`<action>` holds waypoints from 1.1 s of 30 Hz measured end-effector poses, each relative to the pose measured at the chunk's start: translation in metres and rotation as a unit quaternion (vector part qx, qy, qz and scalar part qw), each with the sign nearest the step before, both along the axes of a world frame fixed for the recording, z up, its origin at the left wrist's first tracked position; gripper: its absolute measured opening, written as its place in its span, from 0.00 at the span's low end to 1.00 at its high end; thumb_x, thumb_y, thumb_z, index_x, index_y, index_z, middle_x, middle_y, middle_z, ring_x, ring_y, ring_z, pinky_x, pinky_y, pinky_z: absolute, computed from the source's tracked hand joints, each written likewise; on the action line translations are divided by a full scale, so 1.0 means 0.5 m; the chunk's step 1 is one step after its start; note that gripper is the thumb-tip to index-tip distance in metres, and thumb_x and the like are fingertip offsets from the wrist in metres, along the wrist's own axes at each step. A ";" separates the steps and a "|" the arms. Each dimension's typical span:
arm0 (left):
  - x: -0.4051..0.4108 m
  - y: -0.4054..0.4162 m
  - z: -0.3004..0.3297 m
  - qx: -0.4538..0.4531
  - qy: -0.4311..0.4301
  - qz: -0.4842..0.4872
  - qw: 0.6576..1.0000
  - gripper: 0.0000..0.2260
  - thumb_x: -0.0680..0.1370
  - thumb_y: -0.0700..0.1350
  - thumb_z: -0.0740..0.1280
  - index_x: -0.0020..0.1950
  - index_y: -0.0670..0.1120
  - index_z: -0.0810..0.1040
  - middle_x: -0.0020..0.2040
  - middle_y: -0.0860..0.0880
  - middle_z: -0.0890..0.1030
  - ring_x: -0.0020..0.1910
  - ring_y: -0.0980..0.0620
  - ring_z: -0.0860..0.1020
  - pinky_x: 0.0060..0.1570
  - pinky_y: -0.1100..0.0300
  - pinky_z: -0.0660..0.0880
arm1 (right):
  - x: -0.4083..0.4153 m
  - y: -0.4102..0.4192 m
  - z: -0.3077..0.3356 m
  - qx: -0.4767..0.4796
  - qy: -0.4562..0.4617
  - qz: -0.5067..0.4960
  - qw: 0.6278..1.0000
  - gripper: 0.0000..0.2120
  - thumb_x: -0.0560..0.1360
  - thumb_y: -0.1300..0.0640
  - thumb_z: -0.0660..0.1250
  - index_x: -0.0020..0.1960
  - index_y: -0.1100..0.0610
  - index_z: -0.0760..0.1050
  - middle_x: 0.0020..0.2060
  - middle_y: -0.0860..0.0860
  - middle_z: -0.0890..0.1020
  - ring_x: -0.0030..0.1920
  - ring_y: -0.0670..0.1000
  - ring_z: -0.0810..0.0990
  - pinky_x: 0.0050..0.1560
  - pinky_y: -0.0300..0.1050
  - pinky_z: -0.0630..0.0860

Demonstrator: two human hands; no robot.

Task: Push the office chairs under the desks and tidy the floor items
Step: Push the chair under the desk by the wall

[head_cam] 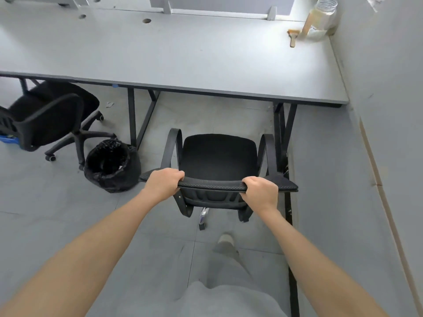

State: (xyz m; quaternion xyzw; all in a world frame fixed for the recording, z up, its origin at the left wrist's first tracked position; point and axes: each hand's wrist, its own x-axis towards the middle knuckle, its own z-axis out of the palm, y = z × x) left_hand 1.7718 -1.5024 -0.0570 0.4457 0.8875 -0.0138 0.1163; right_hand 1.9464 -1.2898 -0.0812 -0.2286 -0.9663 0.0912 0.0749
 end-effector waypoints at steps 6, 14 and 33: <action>-0.152 0.056 -0.001 0.017 0.023 0.045 0.999 0.06 0.64 0.36 0.70 0.36 0.44 0.76 0.32 0.45 0.80 0.34 0.41 0.78 0.30 0.54 0.71 | -0.144 0.035 0.011 0.005 -0.013 0.008 1.000 0.14 0.50 0.54 0.80 0.30 0.54 0.77 0.25 0.46 0.79 0.25 0.50 0.77 0.23 0.36 0.69; -0.369 0.129 -0.013 0.020 0.029 -0.019 0.999 0.05 0.65 0.37 0.67 0.39 0.45 0.77 0.35 0.46 0.81 0.37 0.42 0.79 0.33 0.54 0.69 | -0.296 0.060 -0.006 0.008 0.016 -0.020 1.000 0.13 0.53 0.56 0.78 0.31 0.54 0.76 0.26 0.46 0.78 0.27 0.49 0.76 0.22 0.37 0.69; -0.695 0.271 -0.003 0.043 -0.025 -0.150 0.987 0.12 0.70 0.43 0.68 0.53 0.46 0.76 0.50 0.49 0.81 0.51 0.47 0.77 0.50 0.54 0.70 | -0.541 0.085 0.012 -0.018 0.067 -0.133 0.989 0.10 0.61 0.56 0.76 0.42 0.51 0.81 0.36 0.43 0.84 0.35 0.47 0.82 0.31 0.38 0.75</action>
